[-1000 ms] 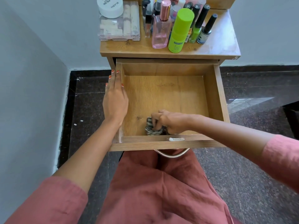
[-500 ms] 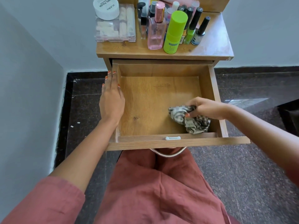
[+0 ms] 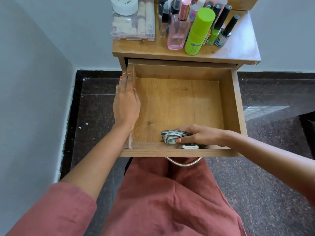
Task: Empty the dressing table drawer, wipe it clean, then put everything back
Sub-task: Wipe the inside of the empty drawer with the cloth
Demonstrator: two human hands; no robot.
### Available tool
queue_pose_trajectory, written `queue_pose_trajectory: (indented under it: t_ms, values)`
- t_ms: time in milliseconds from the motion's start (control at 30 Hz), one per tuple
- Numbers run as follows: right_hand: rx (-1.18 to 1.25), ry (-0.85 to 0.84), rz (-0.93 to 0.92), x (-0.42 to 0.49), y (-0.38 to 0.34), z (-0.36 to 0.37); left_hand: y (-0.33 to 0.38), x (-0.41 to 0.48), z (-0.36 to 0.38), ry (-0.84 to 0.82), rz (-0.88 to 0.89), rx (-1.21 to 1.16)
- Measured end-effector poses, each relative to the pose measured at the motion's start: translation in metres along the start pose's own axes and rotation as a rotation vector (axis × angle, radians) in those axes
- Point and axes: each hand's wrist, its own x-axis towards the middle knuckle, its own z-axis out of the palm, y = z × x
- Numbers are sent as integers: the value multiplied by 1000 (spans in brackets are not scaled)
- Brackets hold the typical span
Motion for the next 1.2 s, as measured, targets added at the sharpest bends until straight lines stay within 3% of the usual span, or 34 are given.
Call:
queue_pose_trajectory:
  t_ms: [333, 533, 800, 1033, 1200]
  values:
    - [-198, 25, -201, 62, -63, 33, 2, 0, -2, -6, -1, 16]
    - [-142, -22, -201, 52, -50, 26, 2, -1, -1, 1, -2, -11]
    - [-97, -104, -54, 17, -14, -7, 0, -1, -1, 1, -3, -26]
    - [-273, -81, -189, 57, -55, 20, 1, 0, 0, 2, 1, -9]
    - [-205, -75, -207, 61, -53, 24, 2, 0, -2, -7, -6, -9]
